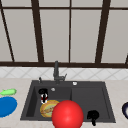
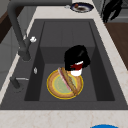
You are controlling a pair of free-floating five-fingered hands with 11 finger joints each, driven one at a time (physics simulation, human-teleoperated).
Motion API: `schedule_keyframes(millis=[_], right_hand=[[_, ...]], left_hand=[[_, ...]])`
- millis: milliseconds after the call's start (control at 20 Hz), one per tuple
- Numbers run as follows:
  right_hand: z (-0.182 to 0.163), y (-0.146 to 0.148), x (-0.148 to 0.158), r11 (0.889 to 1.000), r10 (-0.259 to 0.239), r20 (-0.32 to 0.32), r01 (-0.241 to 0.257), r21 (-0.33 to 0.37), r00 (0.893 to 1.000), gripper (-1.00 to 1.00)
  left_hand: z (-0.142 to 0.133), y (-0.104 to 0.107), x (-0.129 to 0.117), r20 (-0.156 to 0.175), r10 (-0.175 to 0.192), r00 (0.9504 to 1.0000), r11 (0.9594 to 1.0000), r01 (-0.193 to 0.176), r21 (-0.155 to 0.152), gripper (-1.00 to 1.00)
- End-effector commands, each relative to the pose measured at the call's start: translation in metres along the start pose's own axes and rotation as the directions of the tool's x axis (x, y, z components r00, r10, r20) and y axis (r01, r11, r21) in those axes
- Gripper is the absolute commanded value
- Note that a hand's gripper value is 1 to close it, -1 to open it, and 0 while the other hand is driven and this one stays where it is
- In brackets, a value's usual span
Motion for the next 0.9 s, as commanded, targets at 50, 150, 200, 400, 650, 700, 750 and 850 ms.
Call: schedule_keyframes(millis=[50,150,200,400,650,700,750,850], right_hand=[[0.0,0.0,0.0,1.0,0.0,0.0,0.0,0.0,1.0,0.0],[0.0,0.0,0.0,1.0,0.0,0.0,0.0,0.0,1.0,0.0],[0.0,0.0,0.0,1.0,0.0,0.0,0.0,0.0,1.0,0.0],[0.0,0.0,0.0,1.0,0.0,0.0,0.0,0.0,1.0,0.0],[0.0,0.0,0.0,1.0,0.0,0.0,0.0,0.0,1.0,0.0],[0.0,0.0,0.0,1.0,0.0,0.0,0.0,0.0,1.0,0.0],[0.0,0.0,0.0,1.0,0.0,0.0,0.0,0.0,1.0,0.0],[0.0,0.0,0.0,1.0,0.0,0.0,0.0,0.0,1.0,0.0]], left_hand=[[-0.006,-0.017,-0.049,-0.014,-0.008,0.9999,0.9991,0.008,0.042,1.0],[-0.005,-0.023,-0.071,-0.009,-0.004,0.9999,0.9987,0.005,0.051,1.0],[-0.005,-0.026,-0.082,-0.008,-0.004,1.0,0.9986,0.005,0.053,1.0],[-0.012,-0.052,-0.107,-0.022,-0.003,0.9997,0.9991,0.004,0.043,1.0],[-0.008,-0.063,-0.109,-0.006,0.002,1.0,0.9997,-0.002,0.025,1.0],[-0.008,-0.066,-0.111,-0.004,0.006,1.0,0.9998,-0.006,0.021,1.0],[-0.007,-0.066,-0.121,0.0,0.007,1.0,0.9998,-0.007,0.018,1.0],[-0.005,-0.067,-0.139,0.005,0.001,1.0,0.9997,-0.001,0.023,1.0]])
